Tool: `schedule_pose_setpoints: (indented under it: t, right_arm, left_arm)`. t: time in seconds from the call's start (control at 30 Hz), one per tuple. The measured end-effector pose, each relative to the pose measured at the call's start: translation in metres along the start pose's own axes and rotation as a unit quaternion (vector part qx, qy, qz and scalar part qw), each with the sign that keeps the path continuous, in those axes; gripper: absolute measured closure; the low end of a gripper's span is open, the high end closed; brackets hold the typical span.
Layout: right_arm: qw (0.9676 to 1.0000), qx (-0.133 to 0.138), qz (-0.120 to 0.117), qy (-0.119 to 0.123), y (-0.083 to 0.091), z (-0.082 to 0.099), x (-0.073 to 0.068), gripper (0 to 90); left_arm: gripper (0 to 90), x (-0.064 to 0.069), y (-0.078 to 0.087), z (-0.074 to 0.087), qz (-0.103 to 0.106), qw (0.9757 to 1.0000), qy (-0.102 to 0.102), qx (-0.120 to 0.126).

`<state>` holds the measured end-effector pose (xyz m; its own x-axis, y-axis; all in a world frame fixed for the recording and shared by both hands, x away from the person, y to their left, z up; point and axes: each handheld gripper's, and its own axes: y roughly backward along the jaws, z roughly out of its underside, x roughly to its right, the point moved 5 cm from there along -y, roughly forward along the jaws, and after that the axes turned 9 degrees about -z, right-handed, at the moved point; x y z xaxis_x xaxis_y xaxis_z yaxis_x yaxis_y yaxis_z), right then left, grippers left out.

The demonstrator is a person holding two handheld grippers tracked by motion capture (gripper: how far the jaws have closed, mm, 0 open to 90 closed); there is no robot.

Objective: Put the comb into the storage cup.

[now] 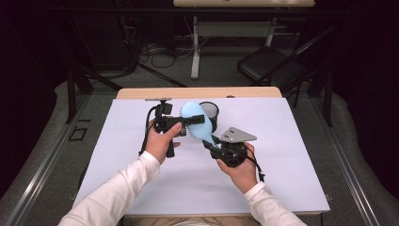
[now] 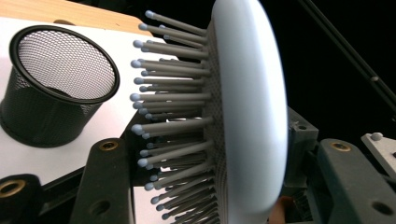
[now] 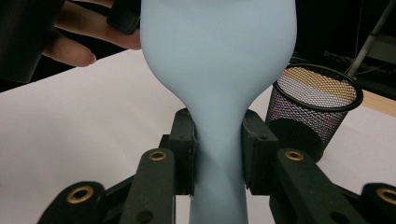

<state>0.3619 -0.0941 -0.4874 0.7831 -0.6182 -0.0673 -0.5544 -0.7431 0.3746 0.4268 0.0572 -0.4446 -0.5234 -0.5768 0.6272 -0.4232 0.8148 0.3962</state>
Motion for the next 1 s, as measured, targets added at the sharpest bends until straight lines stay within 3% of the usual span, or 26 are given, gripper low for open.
schedule_pose_setpoints:
  t: [1.0]
  right_arm:
    - [1.0,-0.002,-0.003,-0.007,-0.0017,0.0026,-0.0005,69.5]
  left_arm:
    - [48.0,0.0017,-0.0006,-0.0008,-0.002,0.9988,0.04,-0.027]
